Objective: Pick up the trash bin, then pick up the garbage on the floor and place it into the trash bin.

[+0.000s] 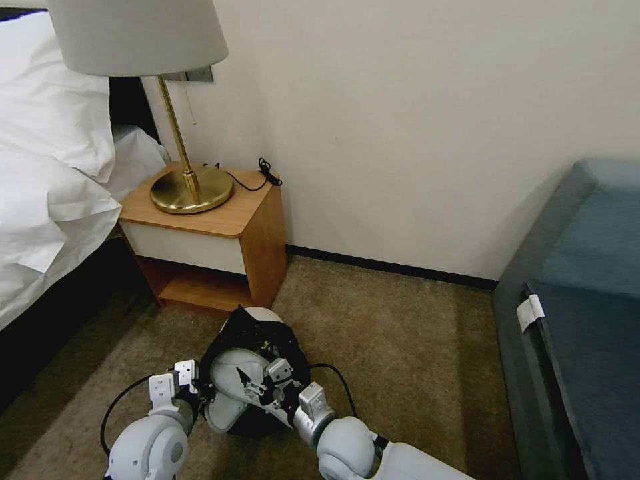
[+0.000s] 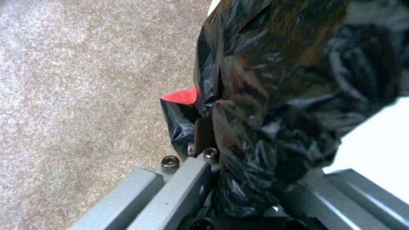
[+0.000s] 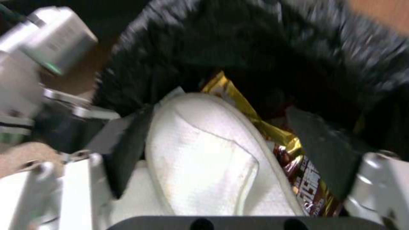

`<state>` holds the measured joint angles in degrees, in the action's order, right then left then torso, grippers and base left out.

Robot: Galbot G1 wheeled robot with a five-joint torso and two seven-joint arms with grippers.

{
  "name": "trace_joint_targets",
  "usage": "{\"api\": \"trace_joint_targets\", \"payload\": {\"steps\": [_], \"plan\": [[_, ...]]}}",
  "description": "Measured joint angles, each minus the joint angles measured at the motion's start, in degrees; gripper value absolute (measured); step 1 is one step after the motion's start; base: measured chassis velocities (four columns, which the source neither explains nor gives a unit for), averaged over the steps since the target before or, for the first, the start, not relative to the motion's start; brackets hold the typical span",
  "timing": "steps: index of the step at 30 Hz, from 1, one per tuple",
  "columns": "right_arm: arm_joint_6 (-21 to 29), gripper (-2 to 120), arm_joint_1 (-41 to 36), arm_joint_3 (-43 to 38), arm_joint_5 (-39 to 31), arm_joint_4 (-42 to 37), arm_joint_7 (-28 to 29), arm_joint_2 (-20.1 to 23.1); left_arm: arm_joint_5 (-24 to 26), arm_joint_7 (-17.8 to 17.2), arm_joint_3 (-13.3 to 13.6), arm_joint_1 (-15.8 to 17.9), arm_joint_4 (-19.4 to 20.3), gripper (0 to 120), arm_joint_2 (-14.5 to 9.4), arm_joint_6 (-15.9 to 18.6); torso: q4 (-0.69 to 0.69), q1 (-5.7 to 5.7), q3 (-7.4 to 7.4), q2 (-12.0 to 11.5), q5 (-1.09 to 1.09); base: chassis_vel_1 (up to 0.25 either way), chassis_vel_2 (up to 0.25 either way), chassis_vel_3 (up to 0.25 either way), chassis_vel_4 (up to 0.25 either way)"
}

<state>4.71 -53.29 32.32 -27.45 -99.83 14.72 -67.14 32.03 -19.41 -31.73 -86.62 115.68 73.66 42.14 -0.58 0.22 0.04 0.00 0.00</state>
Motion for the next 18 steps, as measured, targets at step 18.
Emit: {"api": "trace_joint_targets", "payload": {"steps": [18], "plan": [[1.03, 100, -2.78, -5.45, 0.60, -13.19, -1.76, 10.63, -0.08, 0.04, -0.54, -0.24, -0.25, 0, 0.02, 0.00, 0.00, 0.00, 0.00, 0.00, 0.01, 0.000, 0.000, 0.000, 0.000]]}}
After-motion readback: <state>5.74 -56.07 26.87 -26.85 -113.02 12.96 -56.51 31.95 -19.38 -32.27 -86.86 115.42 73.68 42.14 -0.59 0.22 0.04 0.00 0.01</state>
